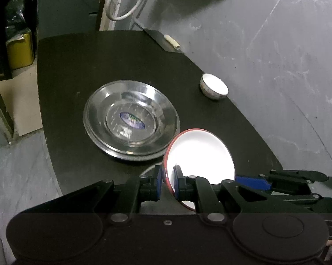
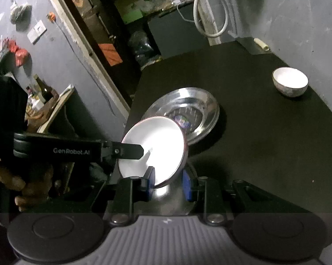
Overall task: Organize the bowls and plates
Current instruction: 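Lift the white bowl and lower it into the steel bowl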
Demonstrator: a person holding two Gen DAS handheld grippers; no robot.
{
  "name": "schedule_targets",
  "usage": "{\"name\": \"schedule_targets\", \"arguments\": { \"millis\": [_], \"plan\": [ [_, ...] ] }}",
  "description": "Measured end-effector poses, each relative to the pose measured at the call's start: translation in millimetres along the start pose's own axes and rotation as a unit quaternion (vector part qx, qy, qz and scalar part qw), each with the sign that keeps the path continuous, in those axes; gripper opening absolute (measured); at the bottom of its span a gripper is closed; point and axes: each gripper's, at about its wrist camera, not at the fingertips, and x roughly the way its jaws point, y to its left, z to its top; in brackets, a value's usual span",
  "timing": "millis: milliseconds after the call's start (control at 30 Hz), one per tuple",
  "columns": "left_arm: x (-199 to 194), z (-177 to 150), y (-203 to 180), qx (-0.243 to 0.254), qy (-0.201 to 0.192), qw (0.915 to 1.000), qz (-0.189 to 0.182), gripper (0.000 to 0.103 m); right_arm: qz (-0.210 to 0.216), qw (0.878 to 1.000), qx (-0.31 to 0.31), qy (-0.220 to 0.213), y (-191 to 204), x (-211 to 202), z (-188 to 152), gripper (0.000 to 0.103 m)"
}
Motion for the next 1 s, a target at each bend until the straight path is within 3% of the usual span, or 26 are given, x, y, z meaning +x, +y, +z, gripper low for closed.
{"name": "schedule_targets", "arguments": {
  "millis": [467,1000],
  "plan": [
    [7,-23,6,-0.002,0.051,0.9986,0.014,0.012,-0.006,0.998,-0.024,0.052,16,11,-14,0.03],
    [18,-25,8,-0.005,0.07,0.9974,0.014,0.016,-0.018,0.996,-0.032,0.079,18,16,-16,0.03]
  ]
}}
